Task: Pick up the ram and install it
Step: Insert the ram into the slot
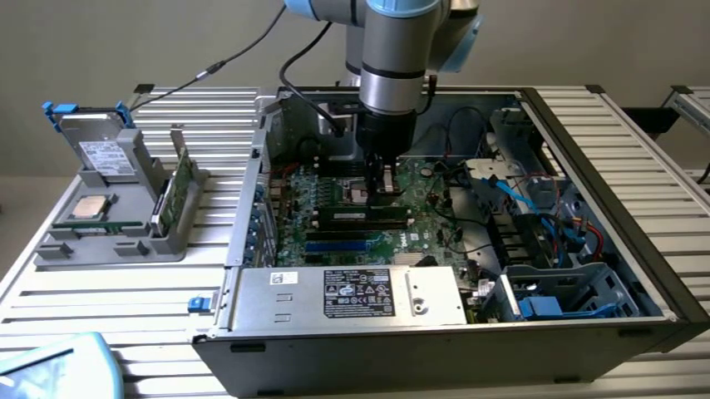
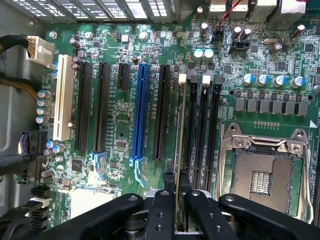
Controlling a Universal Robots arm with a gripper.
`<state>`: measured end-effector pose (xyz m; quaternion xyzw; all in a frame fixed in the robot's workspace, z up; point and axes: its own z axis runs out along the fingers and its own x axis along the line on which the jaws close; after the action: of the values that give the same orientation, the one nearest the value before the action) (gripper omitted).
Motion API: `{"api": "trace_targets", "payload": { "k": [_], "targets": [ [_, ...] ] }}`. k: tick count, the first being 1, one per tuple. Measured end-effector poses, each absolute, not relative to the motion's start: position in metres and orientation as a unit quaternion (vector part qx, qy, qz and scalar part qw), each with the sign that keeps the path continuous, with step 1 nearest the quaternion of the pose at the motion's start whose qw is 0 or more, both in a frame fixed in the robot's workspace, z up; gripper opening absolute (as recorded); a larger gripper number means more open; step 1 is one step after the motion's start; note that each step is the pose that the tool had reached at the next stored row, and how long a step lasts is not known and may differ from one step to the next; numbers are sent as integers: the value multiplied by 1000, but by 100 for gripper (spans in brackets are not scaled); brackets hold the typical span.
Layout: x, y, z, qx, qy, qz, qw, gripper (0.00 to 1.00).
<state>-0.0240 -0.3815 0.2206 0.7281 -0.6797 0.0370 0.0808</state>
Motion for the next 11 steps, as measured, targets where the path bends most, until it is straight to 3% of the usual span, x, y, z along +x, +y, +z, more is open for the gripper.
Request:
{"api": "trace_targets", "payload": {
  "k": [11],
  "targets": [
    [-24, -380, 219, 728, -679, 42, 86, 14]
  ]
}}
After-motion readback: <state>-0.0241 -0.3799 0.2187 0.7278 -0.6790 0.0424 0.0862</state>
